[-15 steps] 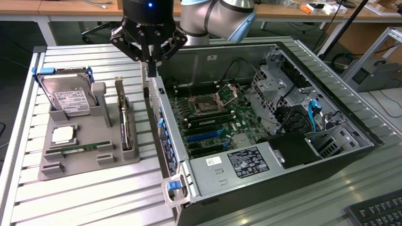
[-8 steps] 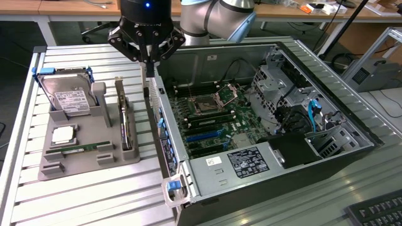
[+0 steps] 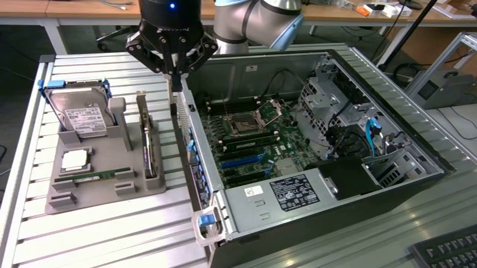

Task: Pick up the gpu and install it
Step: 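Reach for the gpu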

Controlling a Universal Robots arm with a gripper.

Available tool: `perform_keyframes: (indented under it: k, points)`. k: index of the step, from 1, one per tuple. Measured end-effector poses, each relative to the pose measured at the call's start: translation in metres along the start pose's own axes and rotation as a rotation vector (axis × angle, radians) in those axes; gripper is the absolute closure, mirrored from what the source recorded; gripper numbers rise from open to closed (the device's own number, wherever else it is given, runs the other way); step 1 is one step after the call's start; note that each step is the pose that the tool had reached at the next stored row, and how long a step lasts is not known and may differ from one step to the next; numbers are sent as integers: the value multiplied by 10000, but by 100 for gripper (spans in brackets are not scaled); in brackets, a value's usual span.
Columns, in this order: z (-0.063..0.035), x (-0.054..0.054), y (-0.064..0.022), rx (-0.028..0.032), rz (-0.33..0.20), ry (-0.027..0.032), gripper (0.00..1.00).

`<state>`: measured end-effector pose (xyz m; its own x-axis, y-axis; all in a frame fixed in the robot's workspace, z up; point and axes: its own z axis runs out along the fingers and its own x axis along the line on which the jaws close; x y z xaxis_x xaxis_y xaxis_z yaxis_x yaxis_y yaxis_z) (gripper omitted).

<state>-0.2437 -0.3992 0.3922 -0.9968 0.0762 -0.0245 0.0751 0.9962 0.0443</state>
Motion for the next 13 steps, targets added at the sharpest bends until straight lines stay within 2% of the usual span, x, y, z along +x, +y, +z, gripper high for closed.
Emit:
perform_keyframes:
  k: [13]
  points:
    - [-1, 42, -3, 0, 0, 0, 90]
